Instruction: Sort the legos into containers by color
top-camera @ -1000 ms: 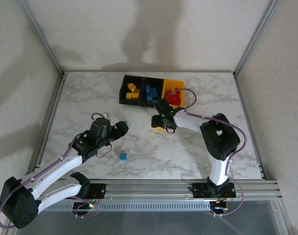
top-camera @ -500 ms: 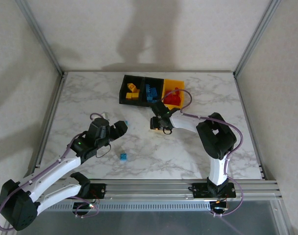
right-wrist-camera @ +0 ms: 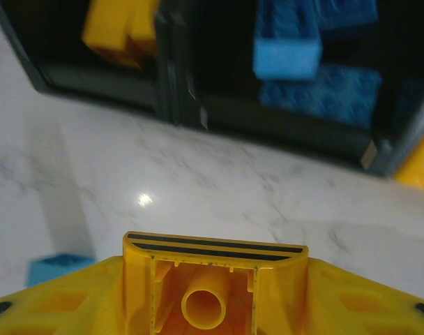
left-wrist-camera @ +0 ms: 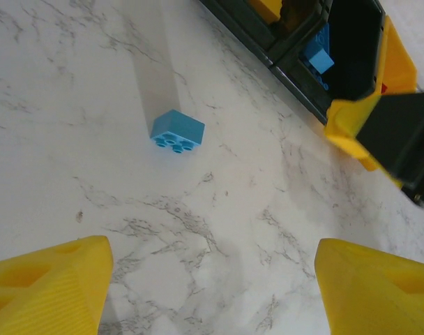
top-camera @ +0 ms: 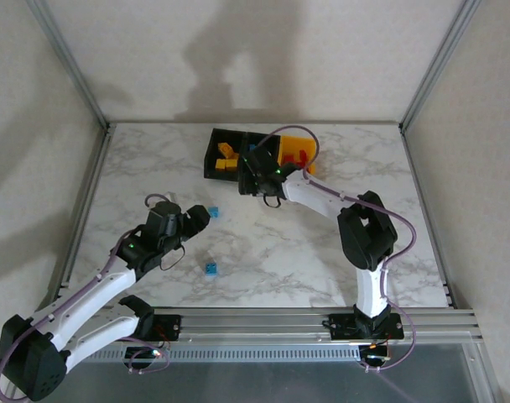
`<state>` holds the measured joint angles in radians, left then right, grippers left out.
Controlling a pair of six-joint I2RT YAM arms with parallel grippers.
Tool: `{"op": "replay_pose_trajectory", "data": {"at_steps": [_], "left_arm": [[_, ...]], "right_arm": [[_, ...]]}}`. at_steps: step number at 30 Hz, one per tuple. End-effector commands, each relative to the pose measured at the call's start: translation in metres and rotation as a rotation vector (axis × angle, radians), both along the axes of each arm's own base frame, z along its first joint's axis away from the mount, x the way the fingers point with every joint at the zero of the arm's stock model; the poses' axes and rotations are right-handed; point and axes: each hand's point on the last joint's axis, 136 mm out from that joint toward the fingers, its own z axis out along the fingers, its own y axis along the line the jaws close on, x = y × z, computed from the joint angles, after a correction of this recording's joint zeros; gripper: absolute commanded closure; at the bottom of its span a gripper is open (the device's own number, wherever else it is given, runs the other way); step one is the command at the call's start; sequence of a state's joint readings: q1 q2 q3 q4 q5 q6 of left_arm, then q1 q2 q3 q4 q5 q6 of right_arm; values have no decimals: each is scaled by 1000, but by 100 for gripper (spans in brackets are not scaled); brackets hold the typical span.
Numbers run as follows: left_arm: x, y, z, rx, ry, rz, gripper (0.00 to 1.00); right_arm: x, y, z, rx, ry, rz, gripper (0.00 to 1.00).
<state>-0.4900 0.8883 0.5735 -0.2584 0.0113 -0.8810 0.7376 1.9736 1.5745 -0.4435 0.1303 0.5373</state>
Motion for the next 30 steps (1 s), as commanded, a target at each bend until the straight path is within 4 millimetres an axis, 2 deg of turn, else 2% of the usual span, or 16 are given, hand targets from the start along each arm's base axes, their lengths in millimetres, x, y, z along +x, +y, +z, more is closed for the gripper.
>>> {"op": "replay_pose_trajectory", "data": {"at_steps": [1,8,11,16,22,25,26,30], "left_arm": [[-5,12,-4,8,15,39,24],[-9,17,-4,2,19,49,23],[-10,18,-4,2,19,53,23],[-12,20,-4,1,21,54,24],[-13,23,-5,2,24,60,24],[-13,23,-5,0,26,61,24],[-14,24,-6,0,26,63,24],[-13,25,-5,0,23,67,24]], "right_arm": [[11,17,-1,-23,0,40,44],[56,60,19,32,-64,68,44],[74,72,21,57,-76,68,44],[100,79,24,113,-94,58,43],[107,100,28,213,-118,109,43],[110,106,23,224,-110,118,42],[122,94,21,225,-113,92,42],[127,92,11,230,-99,80,42]]}}
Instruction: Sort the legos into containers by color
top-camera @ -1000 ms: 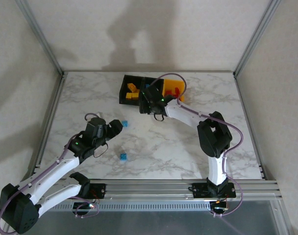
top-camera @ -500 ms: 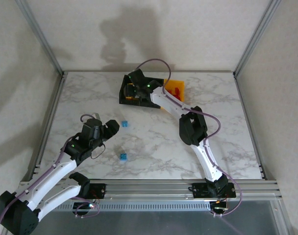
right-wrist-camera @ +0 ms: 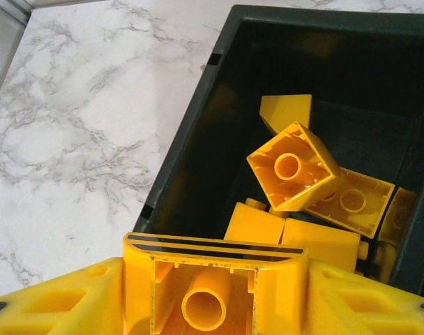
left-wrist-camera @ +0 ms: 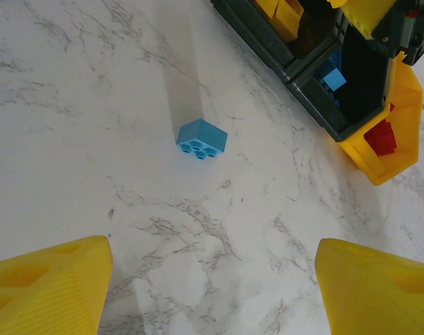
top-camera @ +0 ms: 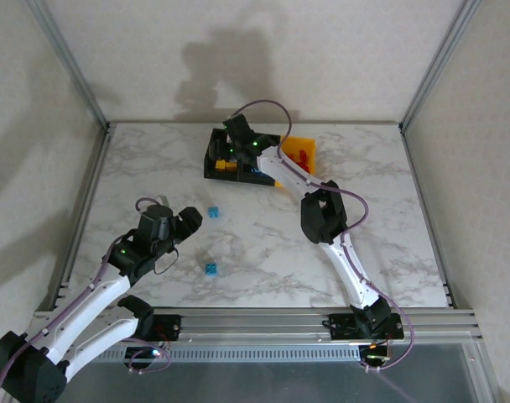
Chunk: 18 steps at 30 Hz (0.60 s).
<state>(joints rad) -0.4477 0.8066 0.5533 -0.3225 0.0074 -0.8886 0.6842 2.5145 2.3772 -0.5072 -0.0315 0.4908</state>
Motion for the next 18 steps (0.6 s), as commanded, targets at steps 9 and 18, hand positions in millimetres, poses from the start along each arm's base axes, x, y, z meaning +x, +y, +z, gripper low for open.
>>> {"op": "replay_pose_trajectory", "data": {"at_steps": [9,18], "left_arm": [[-5,7,-5,1,18,18,24],[-5,9,-5,3,20,21,24]], "right_arm": [[17,2,-10,45,-5,-7,37],[20,1,-13,45,-8,-17,28]]}}
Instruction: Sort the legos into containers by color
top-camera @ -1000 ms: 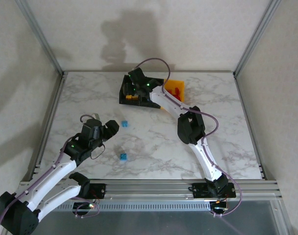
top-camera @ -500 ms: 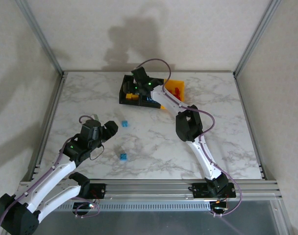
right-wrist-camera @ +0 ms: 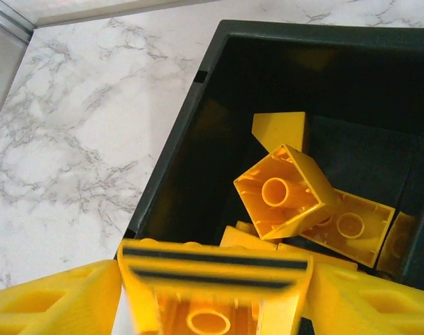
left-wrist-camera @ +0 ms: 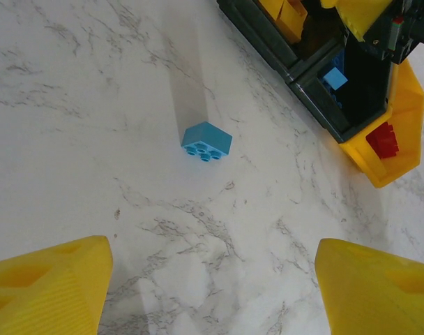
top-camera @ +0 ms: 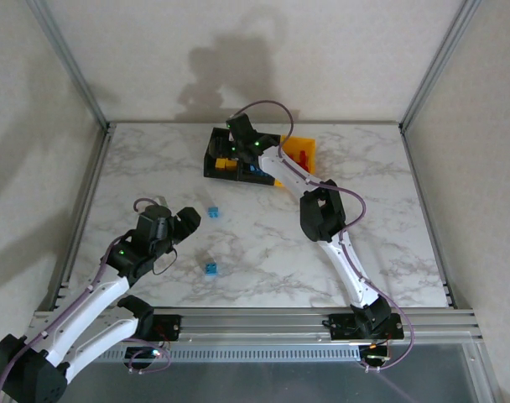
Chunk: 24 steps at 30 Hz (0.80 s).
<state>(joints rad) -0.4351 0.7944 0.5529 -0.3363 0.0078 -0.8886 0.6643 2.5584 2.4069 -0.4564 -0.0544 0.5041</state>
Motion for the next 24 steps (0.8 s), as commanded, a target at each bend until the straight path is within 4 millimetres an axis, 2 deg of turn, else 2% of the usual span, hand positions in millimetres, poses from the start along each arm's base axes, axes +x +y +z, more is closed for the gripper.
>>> {"op": "replay_pose_trajectory", "data": {"at_steps": [1,8,10,14,17,19,20,24], "left_arm": [[-4,4,-6,0,19,9,24],[-4,4,-4,-5,18,7,24],[-4,3,-6,-2,24,5,23],[-3,3,-8,10,33,-4,24],[-3,1,-7,14,34,-13,24],[-3,1,-7,21,38,-19,24],[-2,1,-7,22,39,-21,24],[1,-1,-6,36,43,-35,25]], "right_arm": [[5,1,-5,5,0,-5,28],[6,0,4,9,-15,-10,28],[4,0,16,18,-32,-3,29],[-7,-1,57,43,-104,18,30],[-26,-3,88,51,-158,46,30],[-36,-12,105,50,-180,48,31],[-52,-6,108,44,-185,70,31],[-91,-29,132,61,-213,70,31]]}}
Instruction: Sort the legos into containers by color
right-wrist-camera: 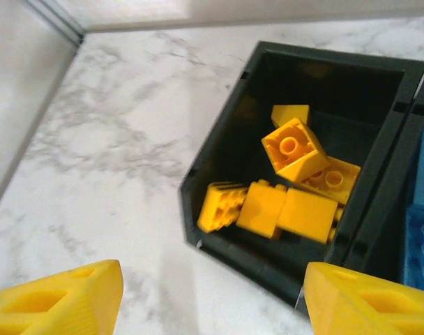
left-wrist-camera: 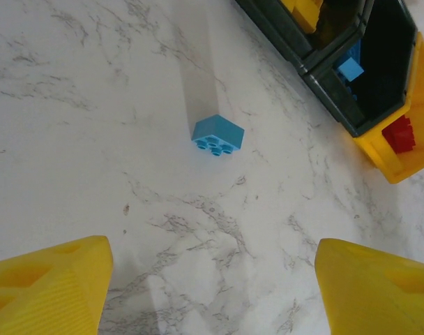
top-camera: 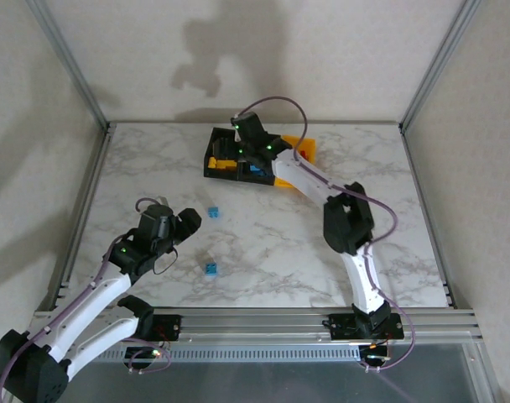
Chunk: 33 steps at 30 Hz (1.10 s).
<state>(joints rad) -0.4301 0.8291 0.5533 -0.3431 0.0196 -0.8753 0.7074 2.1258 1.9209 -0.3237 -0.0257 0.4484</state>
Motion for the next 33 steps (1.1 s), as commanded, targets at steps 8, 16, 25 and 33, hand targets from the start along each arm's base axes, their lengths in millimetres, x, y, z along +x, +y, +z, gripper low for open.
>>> {"op": "replay_pose_trajectory", "data": {"at_steps": [8,16,25,33], "left_arm": [[20,-10,-9,98,58,-74,33],[53,-32,-29,159,113,-142,38],[94,-52,-67,307,213,-205,38],[118,-57,-83,400,261,-220,41]], "right_arm": [[-113,-76,38,54,-59,9,33],[-186,-138,-15,14,57,-16,35],[-229,-188,-54,12,144,-113,34],[-242,-205,-76,18,189,-165,34]]}}
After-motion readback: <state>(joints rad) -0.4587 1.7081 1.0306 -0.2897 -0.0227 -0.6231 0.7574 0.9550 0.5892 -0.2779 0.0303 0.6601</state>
